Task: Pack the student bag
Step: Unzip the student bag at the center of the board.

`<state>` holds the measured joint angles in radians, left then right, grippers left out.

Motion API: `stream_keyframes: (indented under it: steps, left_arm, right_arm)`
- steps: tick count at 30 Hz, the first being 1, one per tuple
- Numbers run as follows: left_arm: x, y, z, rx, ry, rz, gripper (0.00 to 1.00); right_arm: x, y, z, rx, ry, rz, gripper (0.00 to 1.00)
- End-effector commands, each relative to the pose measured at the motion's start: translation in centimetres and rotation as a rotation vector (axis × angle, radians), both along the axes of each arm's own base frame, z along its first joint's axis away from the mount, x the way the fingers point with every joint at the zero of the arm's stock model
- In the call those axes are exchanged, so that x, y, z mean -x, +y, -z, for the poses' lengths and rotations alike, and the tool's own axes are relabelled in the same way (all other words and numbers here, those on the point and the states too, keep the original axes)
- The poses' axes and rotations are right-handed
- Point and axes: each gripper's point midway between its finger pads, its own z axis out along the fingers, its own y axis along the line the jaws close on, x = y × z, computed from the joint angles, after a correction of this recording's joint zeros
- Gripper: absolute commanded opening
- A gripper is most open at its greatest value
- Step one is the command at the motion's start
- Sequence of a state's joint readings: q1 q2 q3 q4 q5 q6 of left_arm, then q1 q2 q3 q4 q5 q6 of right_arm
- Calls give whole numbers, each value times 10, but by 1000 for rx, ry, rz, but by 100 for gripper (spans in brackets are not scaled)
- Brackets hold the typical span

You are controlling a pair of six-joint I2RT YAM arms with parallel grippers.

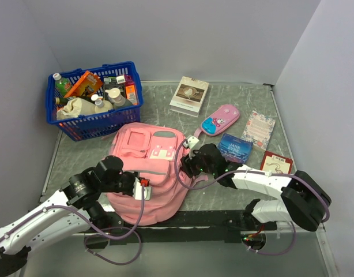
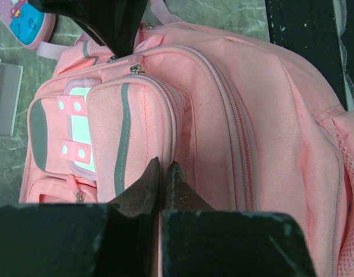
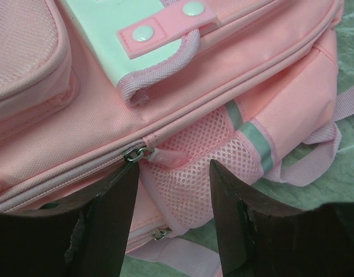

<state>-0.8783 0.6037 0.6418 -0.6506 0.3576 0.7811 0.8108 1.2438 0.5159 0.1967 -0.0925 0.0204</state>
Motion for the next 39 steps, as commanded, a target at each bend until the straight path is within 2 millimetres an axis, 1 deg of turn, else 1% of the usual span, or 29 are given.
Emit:
stream_keyframes:
  steps: [1,4,8,9,10,13,15,17,19,20,22,23,25,29,34,39]
  left_arm:
    - [-22,0,-42,77,-140,-64,1]
    - [-22,3,-40,73,-142,-73,1]
    - [-24,4,-44,82,-165,-82,1]
    - [-26,5,-46,82,-171,-92,1]
    - [-26,5,-45,80,-170,-91,1]
    - [-24,7,-43,67,-161,-92,1]
    - [-24,8,-41,60,-158,-94,1]
    - [-24,8,-40,60,-157,-93,1]
    - [-24,7,-40,62,-152,-91,1]
    - [-25,7,-40,60,-151,-92,1]
    - [-25,6,-41,60,-152,-90,1]
    - [-26,6,-40,56,-153,-92,1]
    - [-27,6,-37,50,-152,-95,1]
    - [-28,6,-33,41,-148,-96,1]
    - [-29,6,-31,38,-144,-104,1]
    - [-29,6,-31,40,-144,-107,1]
  right_arm:
    - [-12,15,-9,-56,-50,-21,60]
    - [-9,23,-10,-92,-57,-59,59]
    - [-4,33,-7,-127,-45,-103,55]
    - [0,37,-7,-143,-39,-119,53]
    - [5,37,-1,-144,-25,-126,52]
    - [16,44,-1,-180,-18,-154,43]
    - [19,44,-2,-191,-18,-147,34]
    - [21,42,-6,-197,-36,-138,25]
    - [19,38,-11,-200,-57,-118,22]
    - [19,36,-13,-201,-63,-110,19]
    - [18,32,-18,-204,-82,-97,15]
    - [16,30,-19,-200,-87,-82,10]
    - [17,26,-24,-203,-101,-77,6]
    - [19,21,-33,-212,-114,-69,1]
    - [23,17,-32,-205,-96,-65,0]
    - [18,13,-27,-191,-104,-29,0]
